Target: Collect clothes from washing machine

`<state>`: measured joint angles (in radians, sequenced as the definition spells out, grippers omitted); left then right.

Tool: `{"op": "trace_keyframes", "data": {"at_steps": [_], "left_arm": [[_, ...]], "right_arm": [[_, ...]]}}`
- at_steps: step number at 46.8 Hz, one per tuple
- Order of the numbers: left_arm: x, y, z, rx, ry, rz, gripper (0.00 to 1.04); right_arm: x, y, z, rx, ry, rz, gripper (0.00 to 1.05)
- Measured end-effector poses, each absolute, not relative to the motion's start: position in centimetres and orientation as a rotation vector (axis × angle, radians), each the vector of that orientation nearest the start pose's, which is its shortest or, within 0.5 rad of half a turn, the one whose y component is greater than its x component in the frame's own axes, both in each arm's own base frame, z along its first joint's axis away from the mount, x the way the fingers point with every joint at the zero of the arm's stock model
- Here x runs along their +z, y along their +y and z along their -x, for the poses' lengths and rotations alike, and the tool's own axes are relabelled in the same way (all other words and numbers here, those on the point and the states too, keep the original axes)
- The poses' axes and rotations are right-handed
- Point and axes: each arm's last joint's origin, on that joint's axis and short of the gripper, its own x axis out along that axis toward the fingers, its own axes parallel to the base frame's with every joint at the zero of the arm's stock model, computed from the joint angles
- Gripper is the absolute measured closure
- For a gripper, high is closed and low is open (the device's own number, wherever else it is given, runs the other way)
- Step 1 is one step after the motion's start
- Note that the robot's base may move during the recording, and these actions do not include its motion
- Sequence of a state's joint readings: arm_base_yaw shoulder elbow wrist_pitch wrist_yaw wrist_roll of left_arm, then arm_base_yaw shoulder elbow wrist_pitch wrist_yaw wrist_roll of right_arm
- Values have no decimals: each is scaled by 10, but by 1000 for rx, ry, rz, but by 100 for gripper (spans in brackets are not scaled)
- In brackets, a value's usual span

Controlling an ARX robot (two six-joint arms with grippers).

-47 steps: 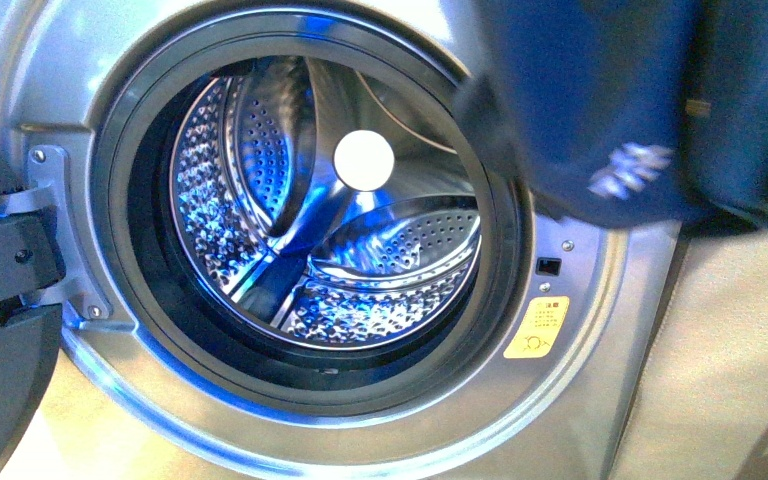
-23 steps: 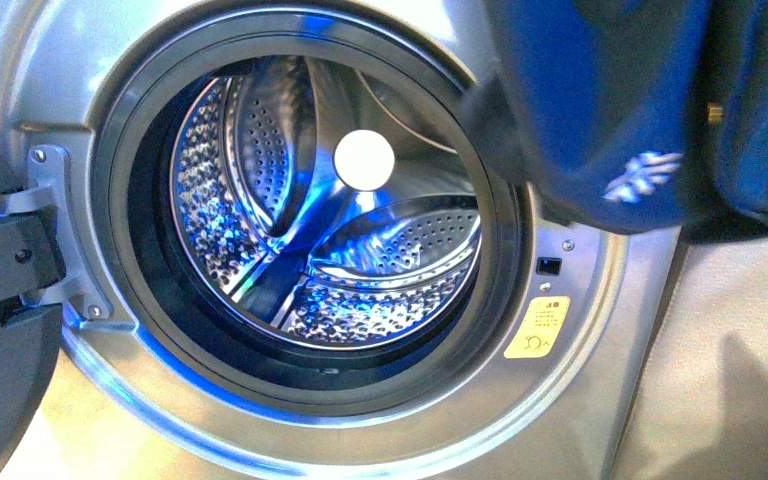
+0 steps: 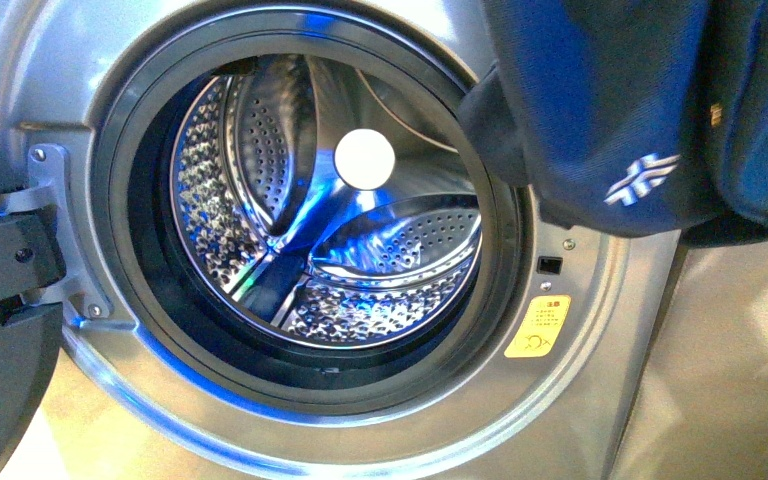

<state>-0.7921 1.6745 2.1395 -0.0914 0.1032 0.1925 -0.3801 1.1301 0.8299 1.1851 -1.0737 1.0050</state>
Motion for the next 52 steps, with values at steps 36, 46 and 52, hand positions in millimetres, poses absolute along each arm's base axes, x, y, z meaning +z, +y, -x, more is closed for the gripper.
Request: {"op": "trace_keyframes", "data": {"at_steps": [36,46,52], "left_arm": [[565,-237,-229,-844,-448,-50,98],[565,-236,-229,-844,-448,-50,98],[565,-237,-229,-845,-448,-50,98]], "right_arm": [[372,-23,-268,1170,-168,-325,8],[372,-23,-268,1170,-168,-325,8],[372,-23,-268,1170,-167,-326,8]]}}
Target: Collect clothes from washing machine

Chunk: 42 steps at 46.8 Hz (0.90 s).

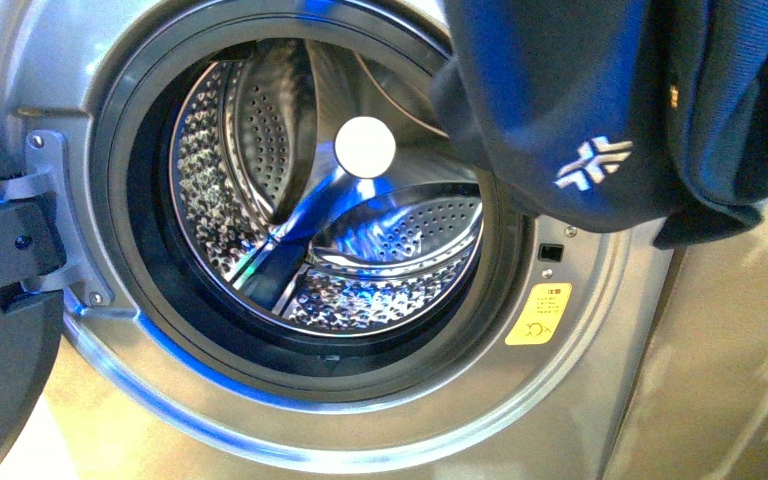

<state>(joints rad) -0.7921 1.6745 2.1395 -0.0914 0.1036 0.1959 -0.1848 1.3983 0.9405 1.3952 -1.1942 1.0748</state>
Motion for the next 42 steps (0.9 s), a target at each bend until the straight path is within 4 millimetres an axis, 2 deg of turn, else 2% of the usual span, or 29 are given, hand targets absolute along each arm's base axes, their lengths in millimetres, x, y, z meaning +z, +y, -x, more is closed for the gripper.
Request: {"op": "trace_keyframes", "data": {"at_steps": [3,7,10,21,25,42], "left_arm": [[565,-236,-229,-844,-448,-50,98],[565,-236,-229,-844,-448,-50,98],[565,-237,-229,-842,-447,-51,98],[565,-236,-229,-841,-450,-53,98],[565,-237,-229,-842,-450,-53,98],[565,-237,-229,-842,-450,-53,98]], "right_arm": [[372,-23,-268,1170,-167,-327,8],[373,2,-264,1146,-130,-475,8],[375,10,-261,1115,-103,-501,8],[367,9,-250,1057,-115,-510,8],[363,10,-244,1088,-134,-522,8],[376,25,-208,1113,-167,-606,8]]}}
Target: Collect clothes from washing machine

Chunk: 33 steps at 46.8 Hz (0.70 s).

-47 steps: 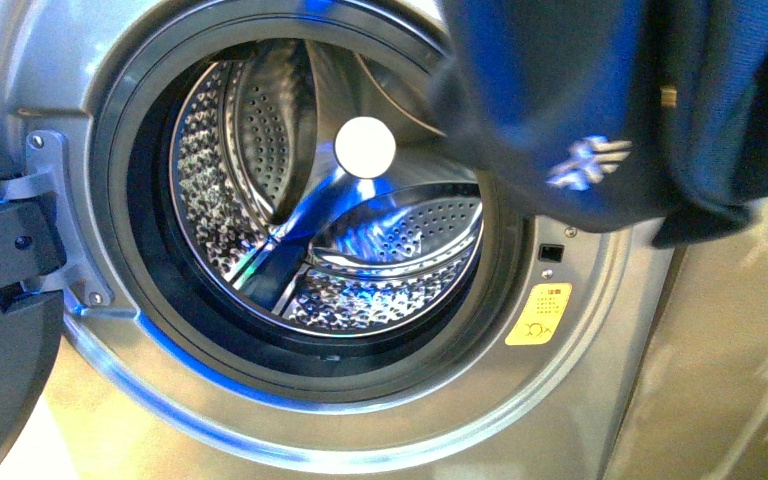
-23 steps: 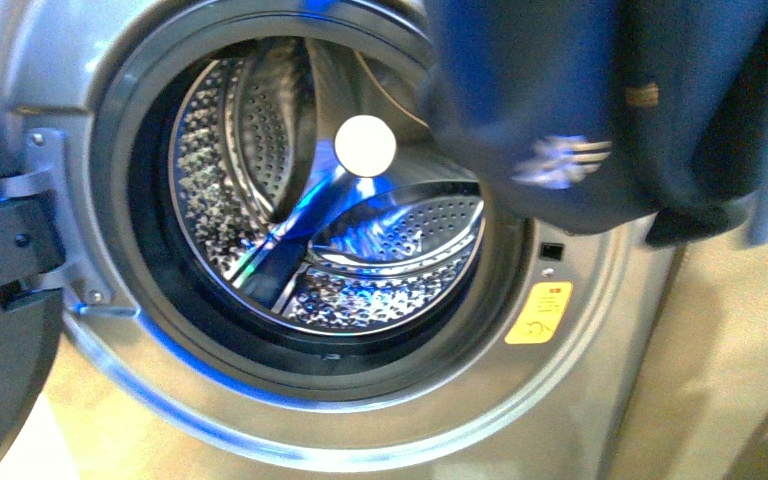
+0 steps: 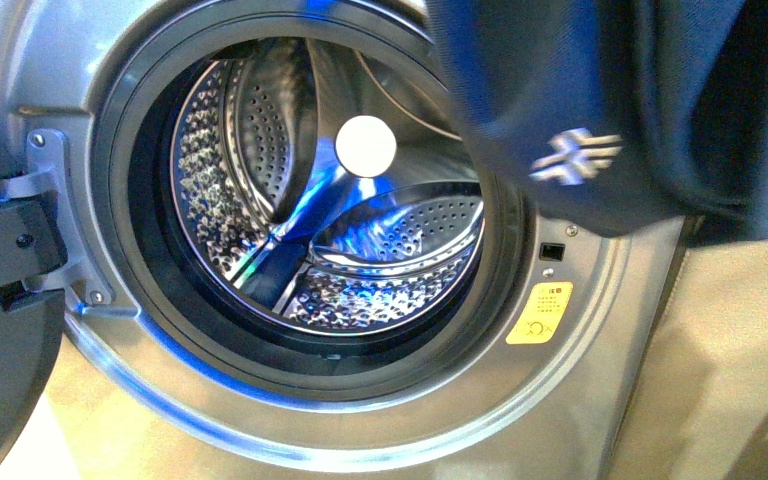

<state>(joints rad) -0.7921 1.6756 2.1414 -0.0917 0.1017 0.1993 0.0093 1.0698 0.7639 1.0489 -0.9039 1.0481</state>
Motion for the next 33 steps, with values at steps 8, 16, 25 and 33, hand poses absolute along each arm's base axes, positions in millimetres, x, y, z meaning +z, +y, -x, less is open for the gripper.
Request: {"op": "trace_keyframes", "data": {"at_steps": [8,16,25,33], "left_arm": [[565,-237,-229,-842,-450,-53,98],[565,-237,-229,-842,-450,-53,98],[565,-237,-229,-842,-450,-53,98],[565,-237,-229,-842,-450,-53,98]], "right_arm": [[383,35,-195,1127,-167,-627,8],[384,45,-190,1155,-162,-637,8],[390,58,-185,1187,-168,-651,8],[397,69,-179,1211,-187,-652,8]]}}
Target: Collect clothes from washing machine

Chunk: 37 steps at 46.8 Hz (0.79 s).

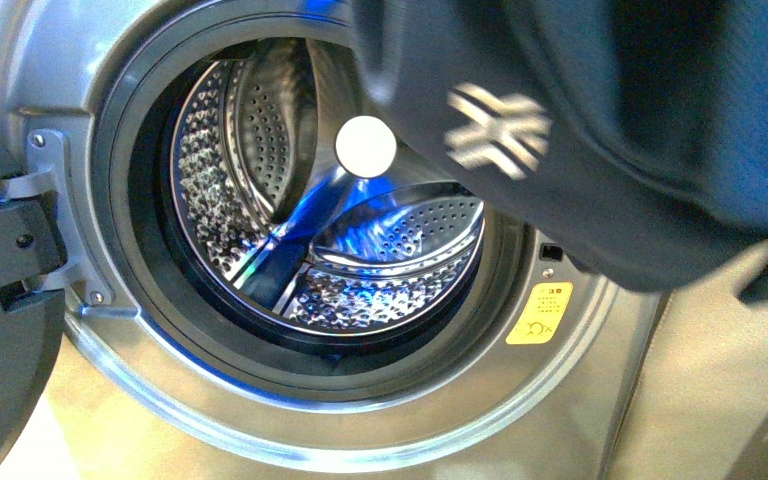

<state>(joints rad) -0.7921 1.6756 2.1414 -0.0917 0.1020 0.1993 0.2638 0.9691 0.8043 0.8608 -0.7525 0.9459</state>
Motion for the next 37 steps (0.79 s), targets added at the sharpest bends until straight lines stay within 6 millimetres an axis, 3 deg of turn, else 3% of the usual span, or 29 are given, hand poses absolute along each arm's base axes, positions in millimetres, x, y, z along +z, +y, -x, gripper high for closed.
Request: {"op": "trace_keyframes", "data": {"at_steps": [11,21,37], "left_arm": [[565,-237,-229,-842,-450,-54,98],[565,-237,-229,-841,-451,-56,98],[565,-237,-229,-840,-451,-56,98]], "right_arm": [[404,85,-178,1165,-191,-633,8],[407,94,-191,1036,-204,-580,8],[402,87,-220,901,-233,-573,8]]}}
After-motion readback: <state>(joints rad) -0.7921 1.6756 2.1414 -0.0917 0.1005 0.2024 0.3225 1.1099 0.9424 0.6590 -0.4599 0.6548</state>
